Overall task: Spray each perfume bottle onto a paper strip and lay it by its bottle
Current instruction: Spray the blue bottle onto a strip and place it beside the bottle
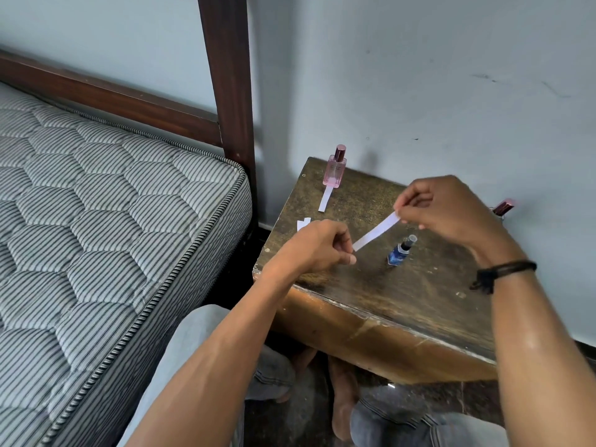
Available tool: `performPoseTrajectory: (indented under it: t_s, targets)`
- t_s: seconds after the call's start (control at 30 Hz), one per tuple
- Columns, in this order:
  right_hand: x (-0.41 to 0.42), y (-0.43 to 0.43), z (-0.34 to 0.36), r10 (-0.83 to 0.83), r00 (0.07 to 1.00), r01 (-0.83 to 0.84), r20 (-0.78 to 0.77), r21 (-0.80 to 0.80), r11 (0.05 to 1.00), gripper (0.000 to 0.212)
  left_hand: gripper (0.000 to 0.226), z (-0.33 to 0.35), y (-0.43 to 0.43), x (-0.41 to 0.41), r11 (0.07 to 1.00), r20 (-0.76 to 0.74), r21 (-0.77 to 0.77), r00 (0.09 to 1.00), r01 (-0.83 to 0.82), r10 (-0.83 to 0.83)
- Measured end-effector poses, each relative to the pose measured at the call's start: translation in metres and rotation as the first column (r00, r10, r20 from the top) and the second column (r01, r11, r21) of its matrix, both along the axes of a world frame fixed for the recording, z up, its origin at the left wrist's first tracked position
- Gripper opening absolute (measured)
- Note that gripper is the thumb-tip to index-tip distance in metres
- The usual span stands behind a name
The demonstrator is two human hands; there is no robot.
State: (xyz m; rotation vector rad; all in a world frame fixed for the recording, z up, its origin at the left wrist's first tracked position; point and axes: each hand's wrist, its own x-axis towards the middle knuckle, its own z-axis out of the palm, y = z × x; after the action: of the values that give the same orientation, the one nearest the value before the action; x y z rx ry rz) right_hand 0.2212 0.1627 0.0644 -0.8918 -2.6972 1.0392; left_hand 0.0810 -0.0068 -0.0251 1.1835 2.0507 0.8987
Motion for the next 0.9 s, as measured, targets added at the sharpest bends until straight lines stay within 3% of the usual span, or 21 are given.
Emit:
performPoseTrajectory:
  t_s: [0.17, 0.37, 0.9]
  targets:
    - [-0.024, 0.054, 0.005, 0.027, 1.0, -0.027, -0.01, -0.047, 0.999, 0.01, 0.012, -0.005, 0.004, 0.0, 0.993, -0.048, 0.064, 0.993, -0.102, 0.105]
    - [-0.041, 0.096, -0.023, 0.001, 1.0, 0.001, 0.019, -0.11, 0.994, 0.01, 0.011, -0.009, 0.007, 0.003, 0.998, -0.084, 0.03, 0.994, -0.062, 0.064]
    - [-0.051, 0.106, -0.093, -0.164, 0.985, 0.156, -0.056, -0.121, 0.98, 0.015, 0.01, -0.015, 0.011, 0.005, 0.998, -0.145, 0.001, 0.988, -0.055, 0.055]
